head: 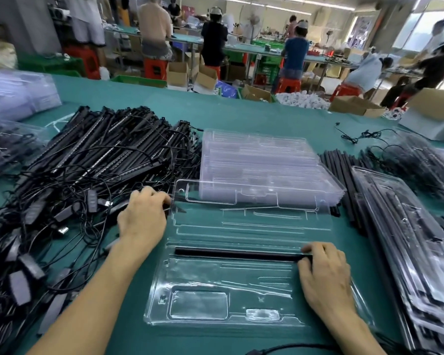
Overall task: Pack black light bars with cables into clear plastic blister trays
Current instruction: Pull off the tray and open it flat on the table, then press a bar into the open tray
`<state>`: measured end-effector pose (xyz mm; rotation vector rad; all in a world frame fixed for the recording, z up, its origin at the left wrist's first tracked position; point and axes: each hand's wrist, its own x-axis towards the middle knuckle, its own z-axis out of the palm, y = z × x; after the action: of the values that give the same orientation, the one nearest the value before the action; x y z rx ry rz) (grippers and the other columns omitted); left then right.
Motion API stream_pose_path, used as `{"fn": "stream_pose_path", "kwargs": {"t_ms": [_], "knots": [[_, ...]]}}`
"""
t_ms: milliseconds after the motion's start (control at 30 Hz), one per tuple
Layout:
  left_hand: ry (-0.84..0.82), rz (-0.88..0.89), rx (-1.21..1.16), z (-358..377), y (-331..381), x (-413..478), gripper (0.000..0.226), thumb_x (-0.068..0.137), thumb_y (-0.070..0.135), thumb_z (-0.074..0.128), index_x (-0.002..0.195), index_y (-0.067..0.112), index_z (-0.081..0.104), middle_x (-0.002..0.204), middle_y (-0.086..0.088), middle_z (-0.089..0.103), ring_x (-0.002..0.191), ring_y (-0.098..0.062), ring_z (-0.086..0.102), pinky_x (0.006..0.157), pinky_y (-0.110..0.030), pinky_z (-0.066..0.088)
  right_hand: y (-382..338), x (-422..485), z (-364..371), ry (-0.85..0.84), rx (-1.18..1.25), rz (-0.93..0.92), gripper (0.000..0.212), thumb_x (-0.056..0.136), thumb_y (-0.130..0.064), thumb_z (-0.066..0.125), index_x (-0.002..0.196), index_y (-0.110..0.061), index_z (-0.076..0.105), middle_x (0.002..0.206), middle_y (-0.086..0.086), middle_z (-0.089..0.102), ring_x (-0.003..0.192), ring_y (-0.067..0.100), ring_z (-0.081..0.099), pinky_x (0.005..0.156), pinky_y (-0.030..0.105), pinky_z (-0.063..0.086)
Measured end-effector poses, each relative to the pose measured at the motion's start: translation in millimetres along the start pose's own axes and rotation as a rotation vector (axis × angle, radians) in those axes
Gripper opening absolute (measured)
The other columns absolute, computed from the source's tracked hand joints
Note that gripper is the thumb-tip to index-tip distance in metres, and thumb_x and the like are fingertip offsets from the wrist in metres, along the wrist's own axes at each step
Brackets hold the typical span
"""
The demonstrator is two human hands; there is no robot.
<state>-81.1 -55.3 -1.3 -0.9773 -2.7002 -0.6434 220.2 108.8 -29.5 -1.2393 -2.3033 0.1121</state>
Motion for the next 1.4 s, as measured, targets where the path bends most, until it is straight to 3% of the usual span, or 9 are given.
{"fn": "stream_pose_path", "kwargs": {"t_ms": [233, 433, 667, 833, 933, 1033, 1167, 1300, 1400], "knots": [[-0.414, 0.073, 0.014, 14.9, -17.1, 42.2, 0.028, 0.082, 0.061, 0.066, 0.109, 0.055, 0.06, 0.107, 0.008, 0.037, 0.103, -0.015, 0.032, 0.092, -0.039, 0.04, 2.2, 0.7, 4.9, 0.011, 0.028, -0.002, 0.014, 0.08, -0.01, 0.071, 0.093, -0.013, 0.067, 0.094, 0.005, 0.062, 0.084, 0.027, 0.052, 0.07, 0.039, 0.04], [-0.199, 0.224, 0.049, 22.5, -21.3, 41.7, 0.018, 0.079, 0.054, 0.072, 0.088, 0.039, 0.068, 0.094, 0.007, 0.035, 0.091, -0.015, 0.034, 0.077, -0.034, 0.038, 1.4, 0.7, 5.6, 0.002, 0.05, 0.023, 0.013, 0.083, -0.014, 0.071, 0.095, -0.014, 0.067, 0.097, 0.004, 0.061, 0.088, 0.025, 0.051, 0.073, 0.036, 0.037], [0.325, 0.086, -0.468, 15.8, -23.0, 38.2, 0.017, 0.093, 0.025, 0.064, 0.101, 0.011, 0.067, 0.096, -0.003, 0.052, 0.09, -0.024, 0.053, 0.071, -0.036, 0.044, 2.0, 1.8, 5.5, -0.027, 0.07, 0.044, 0.012, 0.085, -0.02, 0.068, 0.097, -0.019, 0.066, 0.098, -0.001, 0.059, 0.09, 0.015, 0.043, 0.076, 0.035, 0.035], [0.487, 0.232, -0.629, -7.7, 23.4, 13.2, 0.02, 0.101, 0.025, 0.054, 0.099, 0.005, 0.056, 0.082, 0.001, 0.056, 0.069, -0.003, 0.043, 0.059, -0.016, 0.032, -7.1, -1.1, -4.8, 0.025, 0.096, -0.008, 0.014, 0.083, -0.019, 0.072, 0.096, -0.02, 0.068, 0.096, -0.004, 0.058, 0.09, 0.017, 0.049, 0.078, 0.035, 0.033], [0.323, 0.253, -0.902, -16.7, 60.4, -13.4, 0.019, 0.099, 0.04, 0.049, 0.089, 0.023, 0.05, 0.061, 0.009, 0.052, 0.052, -0.007, 0.048, 0.044, -0.015, 0.036, -21.1, -1.7, -16.9, -0.093, 0.399, -0.116, 0.018, 0.089, -0.025, 0.068, 0.107, -0.03, 0.063, 0.1, -0.012, 0.061, 0.095, 0.004, 0.055, 0.083, 0.026, 0.044], [-0.056, 0.183, -1.188, -11.7, 86.5, -40.6, 0.019, 0.09, 0.049, 0.054, 0.085, 0.031, 0.056, 0.073, -0.002, 0.063, 0.059, -0.022, 0.058, 0.051, -0.037, 0.05, -39.8, -3.4, -29.7, -0.327, 0.706, -0.203, 0.032, 0.09, -0.039, 0.059, 0.122, -0.038, 0.058, 0.107, -0.017, 0.065, 0.102, 0.002, 0.061, 0.086, 0.011, 0.045], [-0.329, 0.203, -1.274, 6.2, 95.7, -64.7, 0.008, 0.09, 0.038, 0.062, 0.083, 0.033, 0.061, 0.076, 0.0, 0.071, 0.065, -0.011, 0.065, 0.058, -0.021, 0.05, -44.4, -2.8, -35.6, -0.285, 0.73, -0.296, 0.028, 0.09, -0.017, 0.067, 0.115, -0.03, 0.068, 0.102, -0.018, 0.07, 0.094, 0.006, 0.066, 0.079, 0.012, 0.047], [-0.268, 0.14, -1.114, 12.6, 78.3, -66.9, 0.019, 0.09, 0.048, 0.061, 0.084, 0.031, 0.064, 0.078, 0.003, 0.071, 0.071, -0.008, 0.068, 0.062, -0.022, 0.053, -15.2, -1.9, -41.2, -0.355, 0.553, -0.271, 0.026, 0.083, -0.012, 0.076, 0.1, -0.032, 0.075, 0.091, -0.023, 0.071, 0.09, -0.001, 0.064, 0.076, 0.011, 0.043], [-0.072, 0.073, -0.913, 10.7, 55.0, -60.3, 0.017, 0.092, 0.032, 0.064, 0.075, 0.029, 0.064, 0.07, 0.009, 0.068, 0.061, -0.006, 0.061, 0.056, -0.015, 0.046, 13.3, -4.7, -42.5, -0.425, 0.357, -0.318, 0.021, 0.082, -0.016, 0.078, 0.095, -0.033, 0.077, 0.093, -0.023, 0.067, 0.095, 0.0, 0.06, 0.086, 0.025, 0.048]]}}
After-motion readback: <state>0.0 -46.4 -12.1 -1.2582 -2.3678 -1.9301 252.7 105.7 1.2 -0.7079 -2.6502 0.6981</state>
